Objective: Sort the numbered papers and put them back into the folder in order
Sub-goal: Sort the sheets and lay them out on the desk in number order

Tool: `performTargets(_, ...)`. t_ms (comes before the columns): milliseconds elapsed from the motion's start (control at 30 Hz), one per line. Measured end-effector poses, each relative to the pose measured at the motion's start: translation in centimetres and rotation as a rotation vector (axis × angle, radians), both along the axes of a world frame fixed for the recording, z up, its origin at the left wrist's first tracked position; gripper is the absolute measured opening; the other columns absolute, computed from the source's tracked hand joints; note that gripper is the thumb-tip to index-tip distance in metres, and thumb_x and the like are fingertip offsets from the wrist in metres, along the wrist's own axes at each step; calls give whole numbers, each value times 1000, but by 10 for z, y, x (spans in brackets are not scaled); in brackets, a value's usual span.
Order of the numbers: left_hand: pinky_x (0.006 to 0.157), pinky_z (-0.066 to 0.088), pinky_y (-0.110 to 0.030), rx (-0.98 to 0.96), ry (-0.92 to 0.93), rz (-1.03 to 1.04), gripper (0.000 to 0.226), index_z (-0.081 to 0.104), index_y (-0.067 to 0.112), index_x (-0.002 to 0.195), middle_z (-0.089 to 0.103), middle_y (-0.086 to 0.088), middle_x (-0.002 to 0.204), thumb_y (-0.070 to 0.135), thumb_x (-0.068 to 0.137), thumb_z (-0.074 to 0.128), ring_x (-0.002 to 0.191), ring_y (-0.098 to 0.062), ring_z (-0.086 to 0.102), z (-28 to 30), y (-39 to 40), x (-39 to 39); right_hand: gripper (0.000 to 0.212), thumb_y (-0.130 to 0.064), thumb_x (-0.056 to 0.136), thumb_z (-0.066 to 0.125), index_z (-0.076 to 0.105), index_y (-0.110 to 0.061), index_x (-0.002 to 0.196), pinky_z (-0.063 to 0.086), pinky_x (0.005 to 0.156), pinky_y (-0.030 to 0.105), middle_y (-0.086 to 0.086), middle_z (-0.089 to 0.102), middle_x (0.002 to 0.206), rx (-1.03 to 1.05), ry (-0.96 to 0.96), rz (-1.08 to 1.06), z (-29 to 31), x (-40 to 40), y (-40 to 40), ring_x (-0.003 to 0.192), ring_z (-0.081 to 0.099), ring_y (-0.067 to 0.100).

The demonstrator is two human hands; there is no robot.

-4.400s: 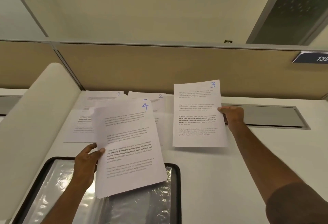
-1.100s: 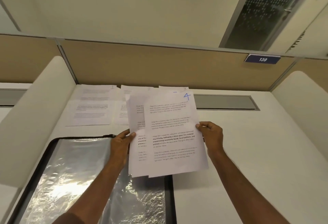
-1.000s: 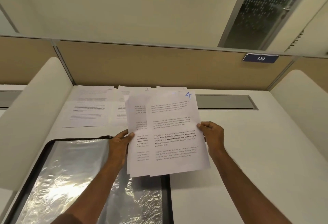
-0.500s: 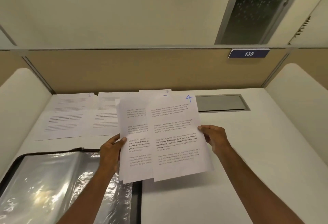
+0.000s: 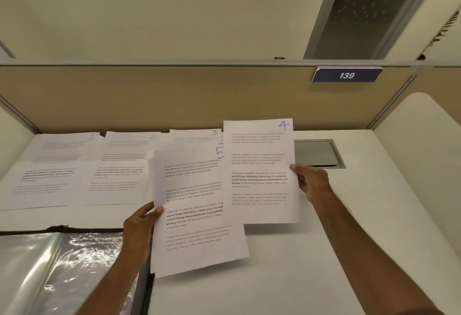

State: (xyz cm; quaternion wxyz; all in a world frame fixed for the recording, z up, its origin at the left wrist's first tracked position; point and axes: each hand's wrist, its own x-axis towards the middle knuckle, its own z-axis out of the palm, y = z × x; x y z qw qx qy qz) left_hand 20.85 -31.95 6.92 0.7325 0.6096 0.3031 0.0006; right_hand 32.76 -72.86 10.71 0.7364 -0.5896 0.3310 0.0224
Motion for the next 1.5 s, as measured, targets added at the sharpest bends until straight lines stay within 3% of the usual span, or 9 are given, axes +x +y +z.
performTargets(133,62,63,-37,13,0,-3,23,71,16,112,78,-10,93,6,91,70,75,-28,75,-5,-6,11,9,2,83,77,71,1,91,62,65,30,13,75,89,-5,18,-32,-10,36,-21,67,72,20)
performTargets(367,61,63,-34,44,34,32,28,68,8,119,75,-17,101,6,92,68,72,-28,73,-21,1,31,16,1,81,79,71,2,95,59,65,32,18,74,97,-83,100,10,-35,88,-44,78,72,27)
performTargets(567,68,64,-38,50,64,51,32,67,10,123,74,-17,109,11,92,70,92,-39,72,-36,13,44,16,0,80,81,65,1,81,56,62,34,17,72,89,-207,200,39,-57,114,-37,70,70,28)
performTargets(667,68,64,-38,34,71,52,31,67,9,123,75,-16,106,9,92,70,89,-37,71,-40,11,50,21,-1,79,82,61,0,76,56,62,35,16,70,85,-265,216,29,-65,122,-32,66,68,26)
performTargets(833,73,63,-41,14,75,28,24,68,16,114,77,-12,100,9,91,70,82,-31,73,-42,4,57,26,-12,75,88,64,-3,71,61,82,47,17,73,87,-456,248,47,-78,129,-31,78,73,36)
performTargets(1067,81,61,-47,-20,66,-2,34,65,9,124,75,-17,108,9,91,70,95,-38,71,-40,-2,59,31,-27,70,89,70,-4,75,63,78,50,15,75,80,-618,299,90,-93,130,-41,74,74,36)
performTargets(1233,80,62,-45,-50,51,4,35,65,8,125,75,-18,109,8,91,70,96,-38,71,-37,-5,58,23,-16,69,86,68,-1,73,63,78,48,14,71,72,-631,341,109,-86,128,-42,66,69,31)
performTargets(1367,83,60,-49,-69,36,11,39,64,7,127,74,-20,109,7,89,71,97,-40,70,-32,-8,56,22,-10,78,73,57,-7,64,52,70,32,9,61,66,-742,288,102,-51,113,-23,69,61,30)
performTargets(1500,80,61,-48,-103,-3,7,36,65,7,125,75,-19,106,6,89,71,92,-36,72,-21,-13,50,15,-13,83,67,75,-22,74,59,71,39,3,75,79,-649,8,154,-25,86,5,70,69,24)
